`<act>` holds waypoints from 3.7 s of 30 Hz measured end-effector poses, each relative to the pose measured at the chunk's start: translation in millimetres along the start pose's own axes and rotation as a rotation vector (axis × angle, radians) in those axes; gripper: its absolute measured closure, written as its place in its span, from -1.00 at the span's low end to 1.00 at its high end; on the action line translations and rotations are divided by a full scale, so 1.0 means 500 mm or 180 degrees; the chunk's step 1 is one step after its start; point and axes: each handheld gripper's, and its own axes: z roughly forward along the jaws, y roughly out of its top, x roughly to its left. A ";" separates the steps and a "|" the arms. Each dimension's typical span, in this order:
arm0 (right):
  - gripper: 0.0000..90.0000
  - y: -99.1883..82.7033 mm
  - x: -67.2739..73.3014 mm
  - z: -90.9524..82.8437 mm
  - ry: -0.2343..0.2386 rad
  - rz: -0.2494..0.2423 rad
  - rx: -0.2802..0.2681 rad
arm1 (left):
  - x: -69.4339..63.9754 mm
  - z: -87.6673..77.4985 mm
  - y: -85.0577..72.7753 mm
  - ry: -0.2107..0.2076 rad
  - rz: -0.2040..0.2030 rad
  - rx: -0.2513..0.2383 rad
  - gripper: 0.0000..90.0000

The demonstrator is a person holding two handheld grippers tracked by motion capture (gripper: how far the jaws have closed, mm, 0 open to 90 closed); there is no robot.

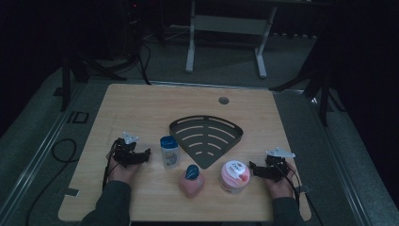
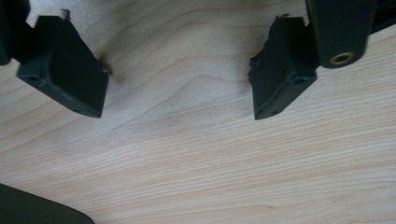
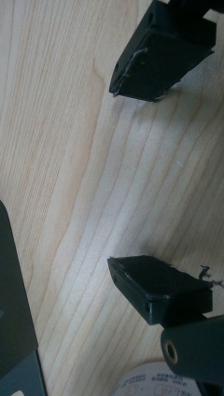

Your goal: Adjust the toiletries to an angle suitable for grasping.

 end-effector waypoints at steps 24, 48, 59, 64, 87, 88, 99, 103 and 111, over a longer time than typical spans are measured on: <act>-0.11 0.000 0.002 -0.024 0.0016 0.0054 -0.0185 | -0.016 -0.063 0.008 -0.0113 0.0080 -0.0324 0.32; -0.10 -0.007 0.003 -0.019 -0.0006 -0.0040 -0.0143 | -0.073 -0.127 0.001 -0.0787 0.0661 -0.0327 0.99; -0.11 -0.008 0.003 -0.019 -0.0023 -0.0063 -0.0130 | -0.113 -0.144 -0.010 -0.1031 0.1021 -0.0416 0.99; -0.11 -0.008 0.003 -0.019 -0.0026 -0.0063 -0.0127 | -0.121 -0.143 -0.013 -0.1104 0.1082 -0.0401 0.99; -0.12 -0.008 0.003 -0.019 -0.0039 -0.0073 -0.0134 | -0.194 -0.092 -0.013 -0.1321 0.1436 -0.0278 0.99; -0.12 -0.008 0.003 -0.019 -0.0042 -0.0074 -0.0136 | -0.194 -0.092 -0.013 -0.1321 0.1436 -0.0278 0.99; -0.12 -0.009 0.003 -0.021 -0.0051 -0.0068 -0.0139 | -0.197 -0.076 -0.015 -0.1229 0.1509 -0.0267 0.99; -0.12 -0.010 0.003 -0.021 -0.0051 -0.0066 -0.0141 | -0.203 -0.068 -0.018 -0.1179 0.1590 -0.0227 0.99; -0.12 -0.010 0.002 -0.022 -0.0053 -0.0060 -0.0144 | -0.203 -0.063 -0.021 -0.1115 0.1623 -0.0214 0.99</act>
